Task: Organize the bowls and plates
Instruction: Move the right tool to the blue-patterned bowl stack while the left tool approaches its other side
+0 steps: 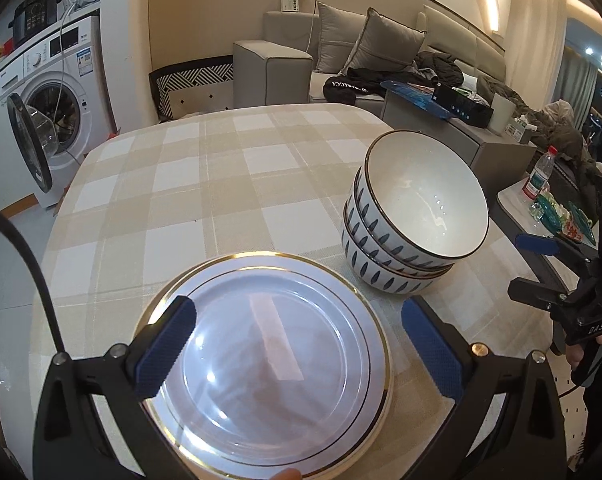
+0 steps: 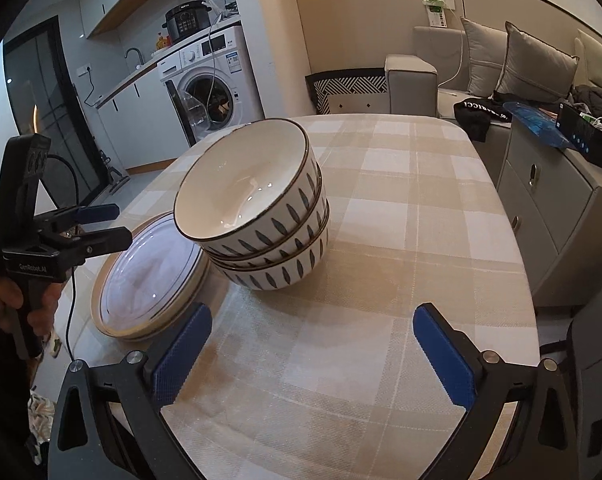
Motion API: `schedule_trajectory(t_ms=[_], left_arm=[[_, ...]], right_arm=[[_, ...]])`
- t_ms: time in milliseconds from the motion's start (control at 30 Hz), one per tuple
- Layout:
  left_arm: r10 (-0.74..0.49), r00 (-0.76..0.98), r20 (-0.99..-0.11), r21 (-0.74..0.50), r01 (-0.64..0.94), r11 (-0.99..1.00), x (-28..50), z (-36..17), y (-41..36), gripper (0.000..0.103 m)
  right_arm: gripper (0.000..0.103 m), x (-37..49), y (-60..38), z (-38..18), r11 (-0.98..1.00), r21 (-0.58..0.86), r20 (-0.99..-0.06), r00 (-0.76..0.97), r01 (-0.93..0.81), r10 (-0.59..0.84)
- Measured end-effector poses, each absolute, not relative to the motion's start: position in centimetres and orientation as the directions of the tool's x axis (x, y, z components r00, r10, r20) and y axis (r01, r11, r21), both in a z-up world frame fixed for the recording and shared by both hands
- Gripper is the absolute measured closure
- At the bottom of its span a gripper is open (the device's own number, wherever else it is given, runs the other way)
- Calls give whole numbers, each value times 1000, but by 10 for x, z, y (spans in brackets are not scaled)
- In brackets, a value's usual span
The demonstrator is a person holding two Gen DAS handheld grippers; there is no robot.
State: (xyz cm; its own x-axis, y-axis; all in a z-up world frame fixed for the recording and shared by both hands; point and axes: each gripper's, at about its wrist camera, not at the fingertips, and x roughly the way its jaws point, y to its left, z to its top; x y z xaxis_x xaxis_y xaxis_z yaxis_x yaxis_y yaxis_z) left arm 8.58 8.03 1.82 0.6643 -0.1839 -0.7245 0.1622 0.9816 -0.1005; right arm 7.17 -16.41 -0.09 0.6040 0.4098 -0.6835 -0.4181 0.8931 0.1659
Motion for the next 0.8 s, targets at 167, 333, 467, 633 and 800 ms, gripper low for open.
schedule_trajectory(t_ms=[167,333,467,633,800], left_arm=[[-188,686,-703,-74,192,979,83,16,66,0],[-166,682,-712,-16,221,975,84,12,48,0],[-177,667,-723,-50,205,977,91,10,51,0],[-144,671,-727,-40,168,985,101,8,61,0],[-175,654,-736,-4,254,967,104,6,47,0]], right_arm=[[1,91,-168,-12,885,182,-689,587,-428,426],[1,110,-166,-20,876,164,-710,563,-453,424],[1,116,-169,-23,869,183,-706,554,-459,441],[1,120,-167,-27,859,127,-710,559,-496,428],[1,125,-151,-37,786,25,-740,517,-618,430]])
